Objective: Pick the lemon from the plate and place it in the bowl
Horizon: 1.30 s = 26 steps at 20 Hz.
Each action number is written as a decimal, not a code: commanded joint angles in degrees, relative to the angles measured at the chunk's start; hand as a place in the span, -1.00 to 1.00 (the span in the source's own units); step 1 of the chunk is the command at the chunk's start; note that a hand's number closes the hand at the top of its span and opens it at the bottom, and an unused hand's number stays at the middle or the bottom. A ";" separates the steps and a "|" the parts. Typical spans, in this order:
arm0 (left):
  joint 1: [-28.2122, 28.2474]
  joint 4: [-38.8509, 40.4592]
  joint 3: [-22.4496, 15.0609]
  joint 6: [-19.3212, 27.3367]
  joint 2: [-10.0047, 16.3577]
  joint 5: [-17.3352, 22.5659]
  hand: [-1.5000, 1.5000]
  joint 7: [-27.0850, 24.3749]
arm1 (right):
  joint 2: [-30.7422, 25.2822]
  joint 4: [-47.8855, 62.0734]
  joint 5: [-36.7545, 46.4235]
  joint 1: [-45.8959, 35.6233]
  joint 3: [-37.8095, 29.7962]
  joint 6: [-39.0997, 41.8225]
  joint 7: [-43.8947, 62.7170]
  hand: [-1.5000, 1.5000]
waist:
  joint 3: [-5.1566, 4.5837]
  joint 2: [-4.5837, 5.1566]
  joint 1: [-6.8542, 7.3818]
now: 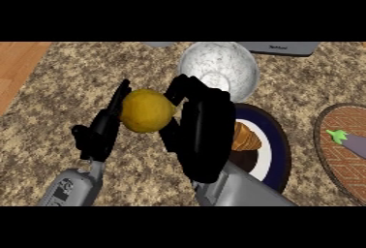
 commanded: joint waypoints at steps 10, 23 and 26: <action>-1.28 1.80 2.23 -0.67 0.71 0.12 0.00 -0.70 | 0.82 35.88 -7.42 -30.50 -18.42 13.52 5.78 1.00 | 0.07 0.04 -1.34; 1.72 -3.04 4.80 -1.94 2.12 0.87 0.00 2.43 | 0.82 61.20 -8.74 -29.85 -25.17 -2.19 -5.12 1.00 | 0.28 -0.42 -3.29; 2.66 -0.94 3.65 -0.43 -0.47 -0.73 0.00 -0.69 | 0.76 62.95 -14.37 -28.98 -32.00 0.00 -13.14 1.00 | 0.30 -0.32 -3.97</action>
